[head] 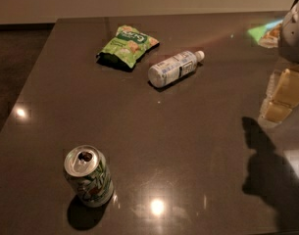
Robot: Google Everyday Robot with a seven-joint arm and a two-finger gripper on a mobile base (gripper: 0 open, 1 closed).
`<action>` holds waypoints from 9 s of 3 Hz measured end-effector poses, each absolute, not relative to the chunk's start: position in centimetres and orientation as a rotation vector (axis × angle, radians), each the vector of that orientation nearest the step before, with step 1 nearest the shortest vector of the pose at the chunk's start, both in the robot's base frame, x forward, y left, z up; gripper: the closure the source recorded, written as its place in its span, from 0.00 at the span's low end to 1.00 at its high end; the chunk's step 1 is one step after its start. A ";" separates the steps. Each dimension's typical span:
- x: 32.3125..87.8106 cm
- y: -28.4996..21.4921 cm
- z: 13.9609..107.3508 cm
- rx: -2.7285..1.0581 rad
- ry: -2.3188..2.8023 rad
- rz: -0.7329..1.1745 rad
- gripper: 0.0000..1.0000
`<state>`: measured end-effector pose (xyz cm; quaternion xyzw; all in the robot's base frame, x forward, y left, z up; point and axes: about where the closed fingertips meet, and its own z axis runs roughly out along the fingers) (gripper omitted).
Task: Move 7up can near blue plastic bottle
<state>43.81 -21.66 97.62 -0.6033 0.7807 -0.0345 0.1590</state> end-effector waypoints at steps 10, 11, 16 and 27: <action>31.8 5.1 90.2 -1.934 1.600 0.671 0.00; 31.2 6.6 89.9 -1.922 1.595 0.695 0.00; 34.4 7.5 90.5 -1.763 1.682 0.727 0.73; 56.8 -8.1 91.1 -1.252 2.003 0.474 0.00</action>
Offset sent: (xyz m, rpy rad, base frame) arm 0.0103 0.0555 0.0079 0.1879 0.0716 0.1076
